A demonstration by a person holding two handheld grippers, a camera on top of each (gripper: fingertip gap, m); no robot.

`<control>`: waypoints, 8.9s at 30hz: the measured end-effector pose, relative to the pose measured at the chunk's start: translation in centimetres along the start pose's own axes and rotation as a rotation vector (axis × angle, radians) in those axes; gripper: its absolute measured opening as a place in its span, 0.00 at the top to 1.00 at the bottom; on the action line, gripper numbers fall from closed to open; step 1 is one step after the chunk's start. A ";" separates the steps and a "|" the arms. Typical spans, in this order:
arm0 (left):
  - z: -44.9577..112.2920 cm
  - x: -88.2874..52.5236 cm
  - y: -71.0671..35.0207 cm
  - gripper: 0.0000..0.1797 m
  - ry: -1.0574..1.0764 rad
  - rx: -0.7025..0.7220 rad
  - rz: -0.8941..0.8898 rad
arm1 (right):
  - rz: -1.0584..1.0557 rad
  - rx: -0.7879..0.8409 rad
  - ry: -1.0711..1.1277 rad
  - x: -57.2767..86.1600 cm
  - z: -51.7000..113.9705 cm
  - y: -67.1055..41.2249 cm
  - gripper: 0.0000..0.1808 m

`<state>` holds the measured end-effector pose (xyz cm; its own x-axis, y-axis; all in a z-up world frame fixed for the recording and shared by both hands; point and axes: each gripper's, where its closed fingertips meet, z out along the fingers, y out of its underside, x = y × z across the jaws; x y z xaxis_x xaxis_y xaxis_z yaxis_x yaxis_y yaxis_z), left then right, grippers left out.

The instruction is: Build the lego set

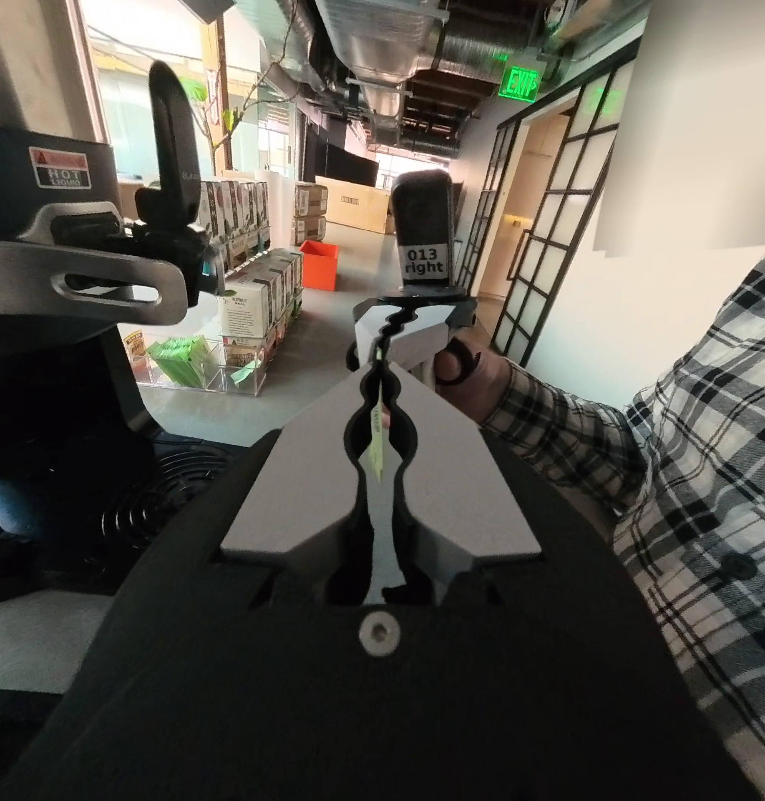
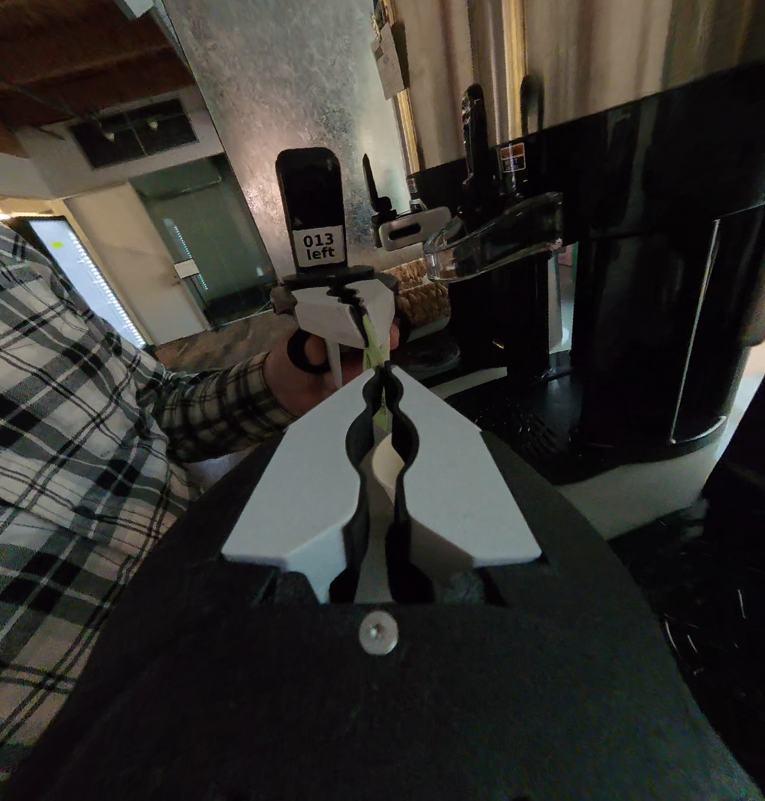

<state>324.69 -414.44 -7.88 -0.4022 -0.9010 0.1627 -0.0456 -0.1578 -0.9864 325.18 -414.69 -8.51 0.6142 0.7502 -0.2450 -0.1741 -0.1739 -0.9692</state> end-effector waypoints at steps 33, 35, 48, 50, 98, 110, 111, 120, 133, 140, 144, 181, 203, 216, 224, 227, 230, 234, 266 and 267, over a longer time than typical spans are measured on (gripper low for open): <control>-0.5 -0.3 2.3 0.99 -0.063 -0.282 0.138 | -0.336 -0.439 0.177 0.3 2.2 2.7 1.00; -0.6 -0.3 2.2 1.00 -0.070 -0.282 0.137 | -0.363 -0.460 0.199 0.2 2.3 2.7 1.00; -0.9 -2.8 1.4 1.00 -0.241 -0.180 -0.049 | -0.635 -0.452 0.598 2.6 2.9 1.7 1.00; -1.3 -3.9 1.8 1.00 -0.311 -0.182 -0.056 | -0.652 -0.445 0.621 2.6 3.3 2.1 1.00; -3.6 -3.8 0.9 1.00 -0.240 -0.075 -0.197 | -0.498 -0.147 0.343 2.7 4.7 4.4 1.00; -5.5 -7.1 3.6 1.00 -0.373 -0.072 -0.302 | -0.772 -0.255 0.453 2.1 5.0 5.3 1.00; -5.7 -7.3 3.7 1.00 -0.383 -0.072 -0.304 | -0.777 -0.257 0.457 2.0 5.0 5.3 1.00; -6.4 -7.2 4.3 1.00 -0.370 -0.085 -0.303 | -0.715 -0.327 0.415 2.6 4.6 6.3 1.00; -10.4 -6.1 9.4 1.00 -0.405 -0.202 -0.441 | -0.544 -0.366 0.317 3.6 3.4 6.8 1.00; -11.7 -5.8 12.1 1.00 -0.385 -0.165 -0.558 | -0.543 -0.467 0.246 3.5 4.1 8.2 1.00; -11.5 -5.5 11.2 1.00 -0.360 -0.165 -0.537 | -0.551 -0.474 0.228 3.4 4.6 8.0 1.00; -5.3 -3.0 5.0 1.00 -0.247 -0.249 -0.008 | -0.317 -0.568 0.048 3.4 6.3 7.7 0.94; -8.0 -4.9 8.4 0.91 -0.339 -0.418 -0.066 | -0.253 -0.544 0.117 4.1 5.7 9.1 0.96; -9.3 -5.6 9.3 0.86 -0.404 -0.451 -0.126 | -0.235 -0.535 0.165 4.8 6.1 9.2 0.90; -9.2 -5.8 9.3 0.86 -0.407 -0.451 -0.147 | -0.197 -0.479 0.229 5.2 4.6 8.6 0.88; -9.0 -5.7 9.4 0.86 -0.398 -0.451 -0.130 | -0.209 -0.463 0.260 5.3 3.5 8.2 0.89; -9.4 -5.6 9.6 0.85 -0.393 -0.436 -0.151 | -0.202 -0.446 0.294 5.5 2.0 8.0 0.87; -9.7 -4.9 9.5 0.80 -0.336 -0.351 -0.242 | -0.163 -0.422 0.276 5.1 1.1 9.1 0.80; -8.7 -2.3 9.9 0.75 -0.197 -0.206 -0.321 | -0.093 -0.404 0.147 3.7 7.1 13.4 0.78; -9.1 -2.4 9.7 0.73 -0.202 -0.205 -0.316 | -0.084 -0.408 0.152 3.8 6.9 13.6 0.78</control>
<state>316.88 -410.07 -18.02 -0.1534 -0.8855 0.4387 -0.3270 -0.3734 -0.8681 319.82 -409.78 -22.47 0.7247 0.6754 -0.1366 0.1799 -0.3769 -0.9086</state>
